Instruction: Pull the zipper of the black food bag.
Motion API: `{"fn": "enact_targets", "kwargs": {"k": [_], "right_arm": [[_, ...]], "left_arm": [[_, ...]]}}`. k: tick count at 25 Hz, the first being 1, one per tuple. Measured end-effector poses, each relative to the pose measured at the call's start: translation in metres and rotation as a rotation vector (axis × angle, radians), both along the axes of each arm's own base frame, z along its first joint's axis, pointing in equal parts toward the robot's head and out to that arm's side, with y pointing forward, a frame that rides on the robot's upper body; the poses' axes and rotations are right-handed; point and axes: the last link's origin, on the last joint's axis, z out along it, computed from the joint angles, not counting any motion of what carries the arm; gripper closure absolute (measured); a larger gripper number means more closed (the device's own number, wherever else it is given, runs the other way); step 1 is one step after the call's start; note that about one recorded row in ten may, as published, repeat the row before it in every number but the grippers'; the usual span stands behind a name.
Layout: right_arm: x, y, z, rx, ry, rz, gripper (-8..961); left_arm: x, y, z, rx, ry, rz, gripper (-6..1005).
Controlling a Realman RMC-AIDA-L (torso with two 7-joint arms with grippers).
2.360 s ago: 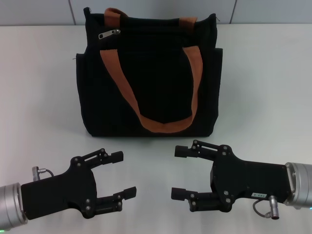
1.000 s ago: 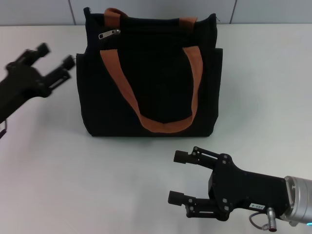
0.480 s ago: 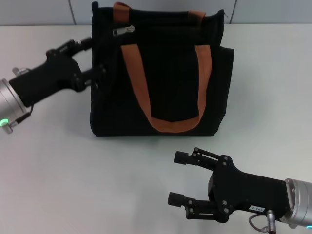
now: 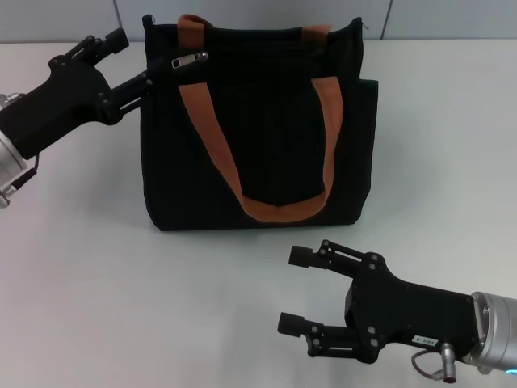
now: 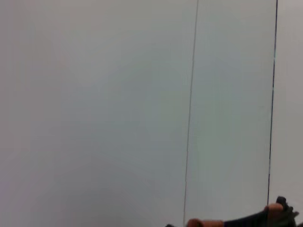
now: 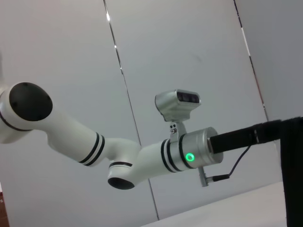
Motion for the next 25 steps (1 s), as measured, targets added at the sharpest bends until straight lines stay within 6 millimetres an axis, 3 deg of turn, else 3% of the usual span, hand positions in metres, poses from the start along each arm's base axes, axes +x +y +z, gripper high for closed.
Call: {"fn": "enact_targets", "kwargs": {"k": [5,11,19,25], "right_arm": [[-0.002,0.004,0.001,0.014,0.005,-0.003,149],[-0.003,0.008,0.001,0.024,0.002,-0.005,152],[-0.007,0.012,0.001,0.020,0.007,0.015,157],[-0.006,0.011,0.000,0.020,0.003,0.007,160]], "left_arm": [[-0.010,-0.005,0.012,0.015,0.099,-0.014,227],[-0.012,-0.007,0.008,-0.040,0.192,-0.042,236],[0.009,0.011,-0.014,-0.092,0.284,-0.102,248],[0.015,0.019,-0.008,-0.035,0.220,-0.076,257]]}}
